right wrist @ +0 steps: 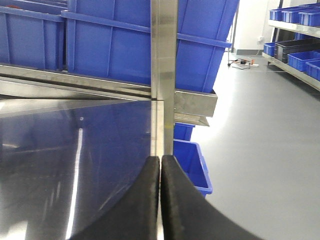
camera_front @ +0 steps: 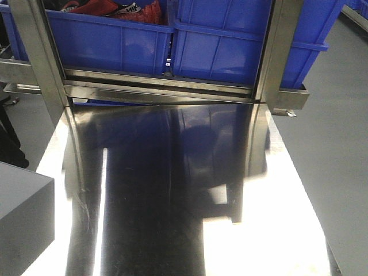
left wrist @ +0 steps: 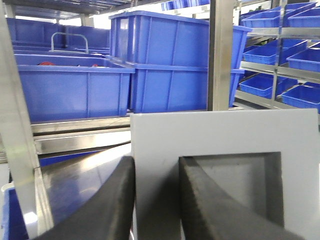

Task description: Sort gray base to blue bin

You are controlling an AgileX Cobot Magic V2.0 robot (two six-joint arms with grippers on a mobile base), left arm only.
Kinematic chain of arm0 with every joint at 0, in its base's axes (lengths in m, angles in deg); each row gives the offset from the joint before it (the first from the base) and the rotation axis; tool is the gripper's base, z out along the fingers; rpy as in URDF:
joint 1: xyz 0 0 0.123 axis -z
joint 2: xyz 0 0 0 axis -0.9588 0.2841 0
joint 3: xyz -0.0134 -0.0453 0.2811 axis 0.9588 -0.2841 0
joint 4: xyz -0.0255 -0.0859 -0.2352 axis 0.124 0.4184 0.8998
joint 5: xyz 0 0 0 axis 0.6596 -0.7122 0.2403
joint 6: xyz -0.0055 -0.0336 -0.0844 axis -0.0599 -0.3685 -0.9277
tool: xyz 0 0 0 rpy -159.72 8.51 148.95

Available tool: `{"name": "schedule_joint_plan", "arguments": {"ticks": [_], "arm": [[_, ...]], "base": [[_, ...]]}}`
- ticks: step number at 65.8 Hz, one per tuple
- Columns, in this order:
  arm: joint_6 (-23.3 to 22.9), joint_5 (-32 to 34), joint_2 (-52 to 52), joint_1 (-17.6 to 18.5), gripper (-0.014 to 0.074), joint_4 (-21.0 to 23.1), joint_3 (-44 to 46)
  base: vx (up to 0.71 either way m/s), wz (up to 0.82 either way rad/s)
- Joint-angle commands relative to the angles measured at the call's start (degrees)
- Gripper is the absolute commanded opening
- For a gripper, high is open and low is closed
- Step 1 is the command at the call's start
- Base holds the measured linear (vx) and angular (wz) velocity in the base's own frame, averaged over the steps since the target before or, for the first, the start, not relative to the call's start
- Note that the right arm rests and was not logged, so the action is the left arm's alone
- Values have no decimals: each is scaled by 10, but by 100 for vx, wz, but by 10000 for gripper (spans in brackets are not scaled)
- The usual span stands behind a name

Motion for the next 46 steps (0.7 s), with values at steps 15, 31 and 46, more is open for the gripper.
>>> {"name": "schedule_joint_plan", "arguments": {"ticks": [15, 31, 46], "arm": [[-8, 62, 6, 2, -6, -1, 16], [-8, 62, 6, 2, -6, -1, 16], [-8, 62, 6, 2, -6, -1, 16]], "base": [[-3, -21], [-7, -43], [-10, -50]]}}
